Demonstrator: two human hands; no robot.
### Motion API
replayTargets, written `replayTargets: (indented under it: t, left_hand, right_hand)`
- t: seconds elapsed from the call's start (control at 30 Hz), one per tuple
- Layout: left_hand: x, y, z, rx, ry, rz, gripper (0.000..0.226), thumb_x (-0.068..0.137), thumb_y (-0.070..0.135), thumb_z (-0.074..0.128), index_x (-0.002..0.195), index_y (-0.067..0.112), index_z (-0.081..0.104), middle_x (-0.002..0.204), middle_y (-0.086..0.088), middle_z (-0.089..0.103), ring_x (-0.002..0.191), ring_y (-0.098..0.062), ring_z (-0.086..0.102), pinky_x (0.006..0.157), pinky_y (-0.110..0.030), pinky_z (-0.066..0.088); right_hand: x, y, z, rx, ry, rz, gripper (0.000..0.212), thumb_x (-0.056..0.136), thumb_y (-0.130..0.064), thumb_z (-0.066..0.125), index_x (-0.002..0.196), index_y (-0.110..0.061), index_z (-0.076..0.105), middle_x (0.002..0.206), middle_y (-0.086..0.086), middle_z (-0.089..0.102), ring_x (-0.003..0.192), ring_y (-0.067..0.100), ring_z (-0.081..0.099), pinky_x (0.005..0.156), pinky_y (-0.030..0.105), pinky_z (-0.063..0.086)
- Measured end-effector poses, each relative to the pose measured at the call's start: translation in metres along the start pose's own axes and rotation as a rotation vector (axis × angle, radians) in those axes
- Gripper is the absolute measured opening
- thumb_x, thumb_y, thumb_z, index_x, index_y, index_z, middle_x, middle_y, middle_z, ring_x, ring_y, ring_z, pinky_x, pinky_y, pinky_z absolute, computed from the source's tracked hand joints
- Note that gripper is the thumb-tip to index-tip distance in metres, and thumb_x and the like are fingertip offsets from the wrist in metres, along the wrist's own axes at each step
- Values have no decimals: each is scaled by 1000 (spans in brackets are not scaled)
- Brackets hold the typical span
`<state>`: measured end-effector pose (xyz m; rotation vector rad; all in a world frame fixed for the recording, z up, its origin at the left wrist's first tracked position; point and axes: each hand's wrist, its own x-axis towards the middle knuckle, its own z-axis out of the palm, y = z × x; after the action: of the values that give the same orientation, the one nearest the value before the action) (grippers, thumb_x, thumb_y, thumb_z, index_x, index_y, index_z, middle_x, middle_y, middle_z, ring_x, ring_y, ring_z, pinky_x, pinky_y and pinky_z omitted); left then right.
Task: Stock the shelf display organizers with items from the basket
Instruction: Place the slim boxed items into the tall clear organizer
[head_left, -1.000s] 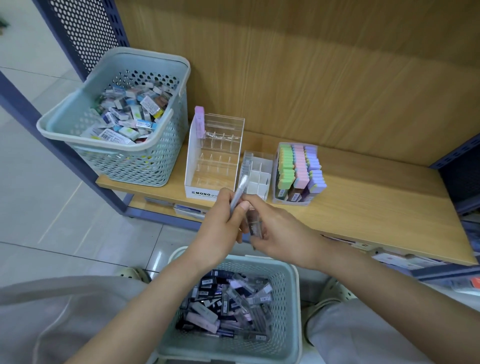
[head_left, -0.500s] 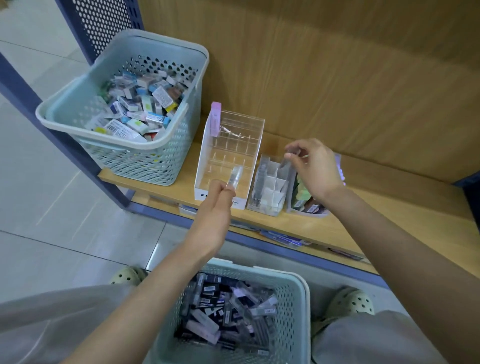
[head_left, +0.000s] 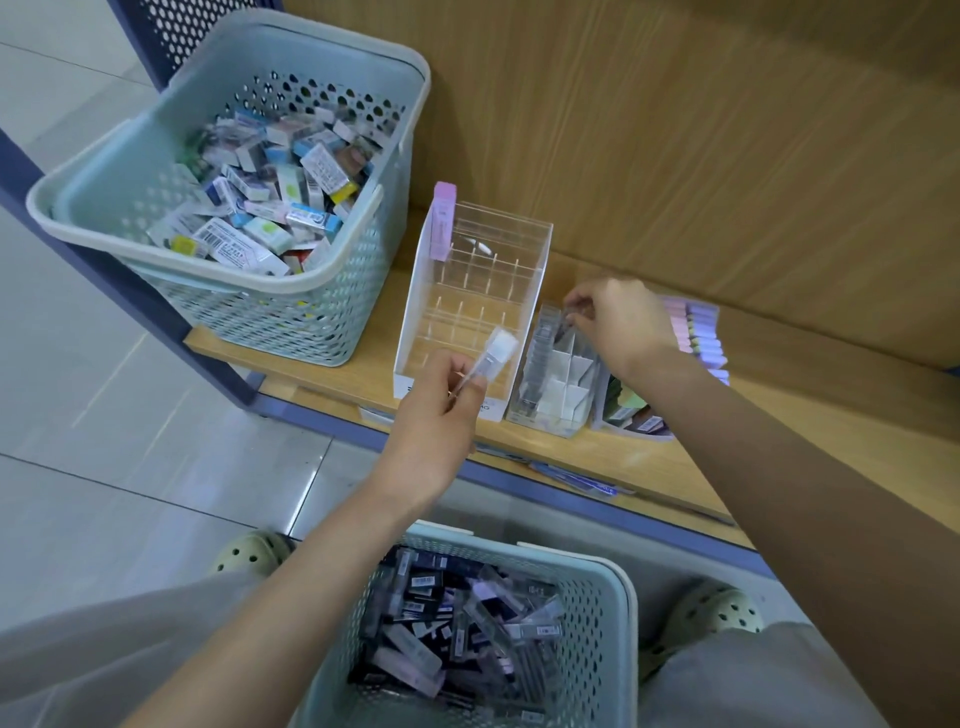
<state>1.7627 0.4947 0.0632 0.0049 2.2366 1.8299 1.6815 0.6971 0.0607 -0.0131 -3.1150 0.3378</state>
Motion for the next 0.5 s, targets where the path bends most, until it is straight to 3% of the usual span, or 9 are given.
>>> replayTargets:
  t: [0.17,0.23,0.3,0.37,0.5]
  left_hand:
    - [4,1,1,46,10,20,21,95,12,50,82,29,49,74,6,51,62,-14,48,63,-28,45]
    - [5,3,0,30,21,15,21,92,11,57,82,27,48,78,6,53,65,-12,50,68,-31,48]
    - [5,7,0,52,31,50,22,88,10,61,81,26,48,79,6,53,68,-12,51,72,-34,49]
    - [4,12,1,90,30,107,24,86,9,64,80,27,50,78,7,54,69,-13,51,73,-36,49]
    - [0,22,8,36,43,165,26,86,6,65,82,29,52,78,9,57,68,-9,55,73,-37,53]
  right_hand:
    - [-2,-1,0,-124,-22,-39,24,93,-15,53,117,-14,57,115,8,61,104,29,56,80,39,48]
    - [-9,-6,-5,21,37,-71,25,94,-11,51,118,-12,58,117,8,59,104,26,57,84,35,47]
    - [-22,-18,-17,285,79,-128,22,93,-9,52,113,-11,61,110,4,62,95,16,59,84,19,46]
    - [-42,-32,-30,473,-12,-206,18,93,-12,56,109,-12,64,102,-1,65,89,6,59,80,7,43]
    - [-74,-36,-44,459,-306,-205,15,90,-24,62,104,-21,64,98,-7,66,84,5,60,77,18,48]
